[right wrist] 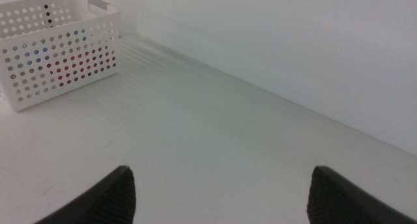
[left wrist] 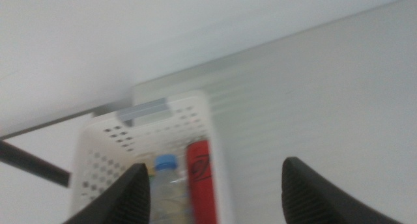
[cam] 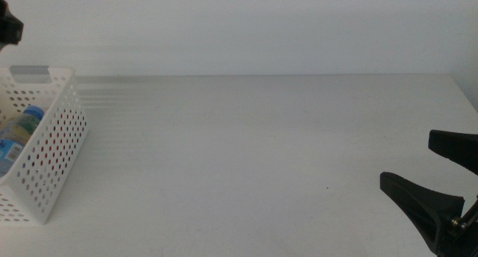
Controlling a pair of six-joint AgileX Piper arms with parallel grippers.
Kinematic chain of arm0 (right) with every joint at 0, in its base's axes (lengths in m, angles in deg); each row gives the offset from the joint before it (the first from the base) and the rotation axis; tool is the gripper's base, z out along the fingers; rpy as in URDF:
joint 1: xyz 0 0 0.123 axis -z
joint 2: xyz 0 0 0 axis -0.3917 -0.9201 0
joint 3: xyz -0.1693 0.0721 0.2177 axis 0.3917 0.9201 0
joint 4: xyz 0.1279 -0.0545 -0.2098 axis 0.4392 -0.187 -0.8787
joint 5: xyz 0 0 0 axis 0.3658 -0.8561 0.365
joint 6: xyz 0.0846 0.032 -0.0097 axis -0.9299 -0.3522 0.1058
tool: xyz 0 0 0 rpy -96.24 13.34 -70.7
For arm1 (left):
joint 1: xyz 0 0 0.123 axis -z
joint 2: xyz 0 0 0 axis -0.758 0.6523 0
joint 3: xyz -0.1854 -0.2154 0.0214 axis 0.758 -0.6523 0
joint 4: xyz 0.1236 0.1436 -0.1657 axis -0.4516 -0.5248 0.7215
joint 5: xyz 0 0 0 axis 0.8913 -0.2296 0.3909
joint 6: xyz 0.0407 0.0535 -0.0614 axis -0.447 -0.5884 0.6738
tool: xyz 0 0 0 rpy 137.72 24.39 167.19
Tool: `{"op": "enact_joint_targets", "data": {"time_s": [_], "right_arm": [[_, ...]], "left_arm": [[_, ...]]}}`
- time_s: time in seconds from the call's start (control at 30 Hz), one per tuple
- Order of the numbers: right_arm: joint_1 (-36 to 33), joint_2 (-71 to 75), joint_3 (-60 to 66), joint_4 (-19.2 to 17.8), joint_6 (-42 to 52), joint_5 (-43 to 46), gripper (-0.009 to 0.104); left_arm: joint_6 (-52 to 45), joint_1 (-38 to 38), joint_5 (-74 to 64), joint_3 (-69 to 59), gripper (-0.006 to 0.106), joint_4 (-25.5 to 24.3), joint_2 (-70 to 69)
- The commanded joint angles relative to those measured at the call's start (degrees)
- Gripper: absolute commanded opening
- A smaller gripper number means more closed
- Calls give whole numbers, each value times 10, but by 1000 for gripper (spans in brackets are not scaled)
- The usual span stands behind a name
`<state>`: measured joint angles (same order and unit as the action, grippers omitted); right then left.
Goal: Use arms to grab the bottles and put them into the dustbin to the left of the table.
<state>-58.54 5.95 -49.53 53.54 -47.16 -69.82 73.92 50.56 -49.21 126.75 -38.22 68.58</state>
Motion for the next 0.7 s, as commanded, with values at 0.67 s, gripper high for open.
{"op": "enact_joint_targets", "data": {"time_s": [0.67], "right_arm": [[3, 2, -18, -4, 2, 41, 76]], "left_arm": [[171, 19, 218, -227, 61, -48, -269]]}}
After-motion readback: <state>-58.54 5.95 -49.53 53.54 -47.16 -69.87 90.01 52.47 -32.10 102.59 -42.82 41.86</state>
